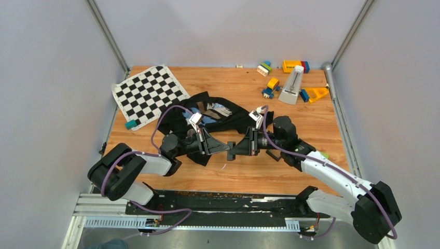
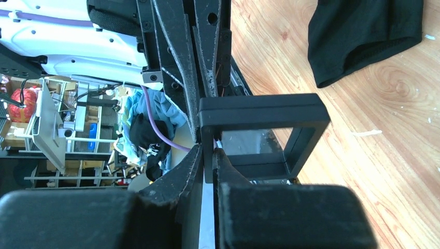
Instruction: Remove the brooch from the garment
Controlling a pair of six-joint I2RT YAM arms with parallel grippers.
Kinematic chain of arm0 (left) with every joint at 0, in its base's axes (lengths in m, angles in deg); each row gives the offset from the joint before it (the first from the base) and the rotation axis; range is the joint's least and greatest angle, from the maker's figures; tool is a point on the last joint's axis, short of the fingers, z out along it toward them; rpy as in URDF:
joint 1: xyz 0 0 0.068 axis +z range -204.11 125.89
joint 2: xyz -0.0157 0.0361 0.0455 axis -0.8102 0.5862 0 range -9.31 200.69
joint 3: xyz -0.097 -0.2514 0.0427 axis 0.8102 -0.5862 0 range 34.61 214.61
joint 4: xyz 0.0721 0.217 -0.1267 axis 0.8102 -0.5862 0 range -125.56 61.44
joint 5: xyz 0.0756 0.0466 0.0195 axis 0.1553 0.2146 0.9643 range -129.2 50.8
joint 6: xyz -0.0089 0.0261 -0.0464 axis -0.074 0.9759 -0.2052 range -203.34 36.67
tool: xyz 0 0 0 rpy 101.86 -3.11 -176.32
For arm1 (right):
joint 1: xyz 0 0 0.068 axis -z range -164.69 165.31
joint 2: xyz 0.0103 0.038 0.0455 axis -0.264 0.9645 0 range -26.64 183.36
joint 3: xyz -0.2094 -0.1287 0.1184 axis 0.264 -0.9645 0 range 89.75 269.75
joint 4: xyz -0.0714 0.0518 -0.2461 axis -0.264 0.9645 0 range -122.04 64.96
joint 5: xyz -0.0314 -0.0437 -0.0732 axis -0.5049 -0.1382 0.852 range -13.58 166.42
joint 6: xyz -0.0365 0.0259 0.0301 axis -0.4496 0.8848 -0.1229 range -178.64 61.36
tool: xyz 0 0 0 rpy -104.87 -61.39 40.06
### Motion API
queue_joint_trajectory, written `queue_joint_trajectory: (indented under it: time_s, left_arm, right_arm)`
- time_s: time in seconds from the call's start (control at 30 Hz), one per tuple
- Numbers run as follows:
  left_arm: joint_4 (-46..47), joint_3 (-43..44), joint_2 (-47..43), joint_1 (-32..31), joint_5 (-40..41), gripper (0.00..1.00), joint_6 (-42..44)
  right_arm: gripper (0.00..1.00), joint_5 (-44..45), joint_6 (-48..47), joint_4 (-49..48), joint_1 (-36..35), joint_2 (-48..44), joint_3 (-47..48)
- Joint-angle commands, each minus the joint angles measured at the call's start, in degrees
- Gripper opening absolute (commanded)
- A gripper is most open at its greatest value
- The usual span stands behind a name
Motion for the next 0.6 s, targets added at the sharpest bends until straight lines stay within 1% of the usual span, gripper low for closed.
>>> queue_joint_trajectory:
  time_s: [0.0, 0.2, 0.33, 0.37, 0.4, 0.43, 0.47, 0.5, 0.53, 0.57]
  left_arm:
    - [6.3, -2.2, -0.3, 2.4, 0.4, 0.0, -2.0]
    - [6.7, -2.6, -1.2, 2.6, 0.4, 0.0, -2.2]
    - [5.1, -2.5, -1.6, 2.7, -0.1, 0.01, -1.3]
    - [3.8, -2.6, -1.7, 2.8, -0.1, 0.05, -1.0]
    - [3.1, -2.7, -2.0, 2.9, 0.0, 0.16, 0.1]
    - [0.8, -3.1, -2.4, 3.4, 0.0, 0.23, 0.8]
    - [-0.7, -3.5, -3.4, 3.8, 0.3, 0.35, 2.4]
    - [-4.1, -4.2, -4.1, 4.7, 0.4, 0.4, 3.5]
    - [-6.4, -4.8, -6.0, 5.3, 0.6, 0.47, 5.8]
    - [-12.5, -4.9, -7.2, 6.6, 0.6, 0.5, 7.3]
  right_arm:
    - [0.0, 0.4, 1.0, -1.8, 2.9, -4.9, -2.3]
    - [0.0, -1.0, 1.5, -1.0, 6.3, -5.9, -4.4]
    - [0.0, -1.2, 1.2, -0.9, 6.7, -6.4, -4.4]
    - [0.0, -1.0, 1.1, -0.2, 6.8, -6.7, -4.2]
    - [0.0, -0.6, 0.9, 0.7, 7.0, -7.0, -3.9]
    - [0.0, -0.1, 0.6, 2.1, 7.3, -7.4, -3.7]
    - [0.0, 0.6, 0.3, 3.7, 7.7, -8.1, -3.4]
    - [0.0, 1.2, 0.0, 5.7, 8.0, -8.5, -3.2]
    - [0.0, 1.8, -0.4, 7.4, 8.3, -8.9, -3.2]
    - [0.0, 2.1, -0.5, 8.5, 8.6, -9.1, -3.3]
